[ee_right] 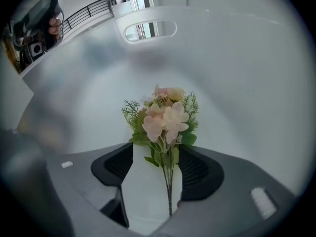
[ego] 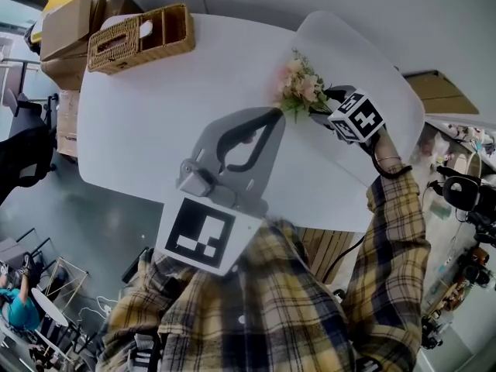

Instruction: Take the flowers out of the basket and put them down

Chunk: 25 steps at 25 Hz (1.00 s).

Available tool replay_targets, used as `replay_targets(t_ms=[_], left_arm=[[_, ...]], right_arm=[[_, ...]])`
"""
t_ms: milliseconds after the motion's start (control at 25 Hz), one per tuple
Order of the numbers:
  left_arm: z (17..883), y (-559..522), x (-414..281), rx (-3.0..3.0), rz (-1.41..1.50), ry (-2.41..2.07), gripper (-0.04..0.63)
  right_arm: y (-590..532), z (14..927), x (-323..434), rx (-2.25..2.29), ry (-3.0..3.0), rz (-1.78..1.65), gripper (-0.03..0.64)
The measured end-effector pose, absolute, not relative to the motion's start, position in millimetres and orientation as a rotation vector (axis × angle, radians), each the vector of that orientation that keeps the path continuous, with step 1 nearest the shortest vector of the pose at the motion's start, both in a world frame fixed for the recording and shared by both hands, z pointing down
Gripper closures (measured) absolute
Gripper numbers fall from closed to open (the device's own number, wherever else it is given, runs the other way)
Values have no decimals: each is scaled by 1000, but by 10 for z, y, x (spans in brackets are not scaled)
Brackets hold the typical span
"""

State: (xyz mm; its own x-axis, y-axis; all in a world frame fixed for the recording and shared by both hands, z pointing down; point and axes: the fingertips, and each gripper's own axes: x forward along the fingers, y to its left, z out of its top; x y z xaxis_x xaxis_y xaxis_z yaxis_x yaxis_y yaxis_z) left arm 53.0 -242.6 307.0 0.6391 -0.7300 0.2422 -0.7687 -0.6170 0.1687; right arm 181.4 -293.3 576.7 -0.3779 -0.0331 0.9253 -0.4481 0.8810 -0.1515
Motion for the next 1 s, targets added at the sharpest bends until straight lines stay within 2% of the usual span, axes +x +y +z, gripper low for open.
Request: replay_targets(t_ms=[240, 560, 800, 920, 1000], left_arm=[[3143, -2462, 521, 2596, 228, -1208, 595], [3219, -2510, 487, 2584, 238, -1203, 595], [3233, -2531, 438, 2568, 233, -1220, 595], [3236, -2530, 420, 2563, 231, -1227, 595], [3233, -2534, 408, 2560, 229, -1230, 595]], right_arm=[[-3010, 6123, 1864, 351, -1882, 468, 307], [-3008, 6372, 1821, 329, -1867, 465, 319], [-3023, 6440, 1846, 350, -1852, 464, 421], [-3004, 6433, 1861, 348, -1843, 469, 519], [-2999, 6422, 1863, 340, -1845, 469, 540]])
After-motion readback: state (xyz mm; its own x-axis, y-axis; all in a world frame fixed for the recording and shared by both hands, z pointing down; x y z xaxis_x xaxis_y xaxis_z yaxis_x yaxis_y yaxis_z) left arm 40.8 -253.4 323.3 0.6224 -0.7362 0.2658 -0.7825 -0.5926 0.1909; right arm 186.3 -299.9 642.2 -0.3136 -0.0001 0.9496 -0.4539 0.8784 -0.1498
